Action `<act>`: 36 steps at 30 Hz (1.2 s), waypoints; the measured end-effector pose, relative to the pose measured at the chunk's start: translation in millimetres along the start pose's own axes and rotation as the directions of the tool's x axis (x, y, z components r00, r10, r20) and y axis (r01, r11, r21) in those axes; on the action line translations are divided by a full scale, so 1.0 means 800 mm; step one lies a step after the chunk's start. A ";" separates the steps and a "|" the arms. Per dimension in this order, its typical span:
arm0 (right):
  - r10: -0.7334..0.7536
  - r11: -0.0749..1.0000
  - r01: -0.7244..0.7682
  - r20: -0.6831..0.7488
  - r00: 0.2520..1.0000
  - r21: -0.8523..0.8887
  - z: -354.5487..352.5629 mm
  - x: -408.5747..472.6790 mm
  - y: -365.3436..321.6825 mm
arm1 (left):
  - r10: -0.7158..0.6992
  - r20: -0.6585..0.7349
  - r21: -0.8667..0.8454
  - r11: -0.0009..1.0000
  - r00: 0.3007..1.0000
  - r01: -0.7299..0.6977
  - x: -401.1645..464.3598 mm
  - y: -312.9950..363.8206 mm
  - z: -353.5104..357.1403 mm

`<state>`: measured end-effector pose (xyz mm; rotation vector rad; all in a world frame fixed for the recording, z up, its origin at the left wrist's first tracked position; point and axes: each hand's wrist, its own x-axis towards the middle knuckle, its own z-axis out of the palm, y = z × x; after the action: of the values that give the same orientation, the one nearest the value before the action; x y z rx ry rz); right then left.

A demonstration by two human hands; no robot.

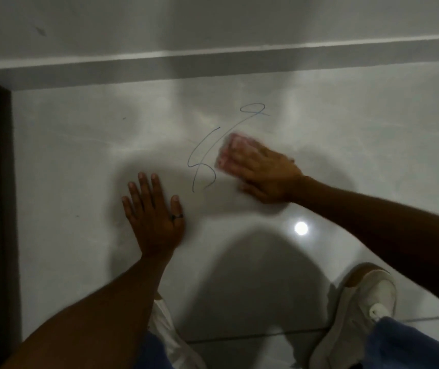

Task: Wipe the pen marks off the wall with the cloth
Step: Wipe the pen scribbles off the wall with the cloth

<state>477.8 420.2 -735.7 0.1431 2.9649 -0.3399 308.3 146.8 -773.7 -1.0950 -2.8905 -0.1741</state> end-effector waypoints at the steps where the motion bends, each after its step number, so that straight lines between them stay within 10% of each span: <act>1: -0.185 0.982 0.186 0.023 0.982 -0.046 -0.003 0.000 0.021 | 0.003 0.000 -0.001 1.000 1.000 -0.003 0.000 0.001 -0.001; 2: -0.183 0.982 0.182 -0.015 0.983 -0.054 -0.008 0.004 0.043 | 0.008 0.004 -0.006 1.000 1.000 -0.008 0.001 0.001 -0.001; 4: 0.300 0.954 -0.296 -0.125 0.946 0.049 -0.026 0.021 0.064 | 0.007 0.005 -0.004 1.000 1.000 -0.007 0.001 0.000 -0.001; 6: 0.697 0.715 -0.677 -0.101 0.710 0.172 -0.036 0.049 0.052 | 0.007 0.004 0.000 1.000 1.000 -0.007 0.000 0.001 0.000; 10: 0.331 0.941 -0.323 -0.071 0.941 0.103 -0.035 0.073 0.023 | 0.004 0.001 0.011 1.000 1.000 -0.004 -0.001 -0.001 0.003; 14: 0.786 0.612 -0.745 -0.097 0.611 0.267 -0.045 0.087 0.011 | -0.005 0.007 -0.002 1.000 1.000 0.005 0.000 -0.002 0.004; 17: 0.381 0.923 -0.367 -0.122 0.917 0.119 -0.023 0.088 -0.023 | 0.000 0.010 -0.001 1.000 1.000 0.000 -0.002 -0.003 0.007; 18: 0.383 0.921 -0.364 -0.144 0.913 0.141 -0.021 0.087 -0.020 | -0.007 0.008 -0.003 1.000 1.000 0.007 -0.002 -0.004 0.007; 21: 0.826 0.559 -0.772 -0.127 0.549 0.302 -0.024 0.100 -0.034 | -0.007 0.030 -0.013 1.000 1.000 0.007 -0.001 -0.004 0.005; 25: 0.302 0.951 -0.288 -0.130 0.945 0.115 -0.008 0.111 -0.076 | -0.005 0.036 -0.014 1.000 0.999 0.005 -0.002 -0.004 0.006; 29: 0.749 0.654 -0.696 -0.122 0.652 0.296 -0.017 0.123 -0.088 | -0.019 0.042 -0.027 0.999 0.999 0.020 0.000 0.000 0.002; 32: 0.416 0.902 -0.390 -0.136 0.899 0.184 0.002 0.123 -0.124 | -0.008 0.035 -0.011 1.000 0.999 0.008 -0.001 0.000 0.003; 36: 0.717 0.687 -0.661 -0.134 0.684 0.301 0.000 0.122 -0.127 | -0.021 0.066 -0.024 0.999 0.998 0.022 -0.001 -0.001 0.001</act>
<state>370.3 329.1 -729.4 1.3947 2.7841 -0.5769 308.2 146.0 -775.1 -1.0943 -2.9666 -0.1782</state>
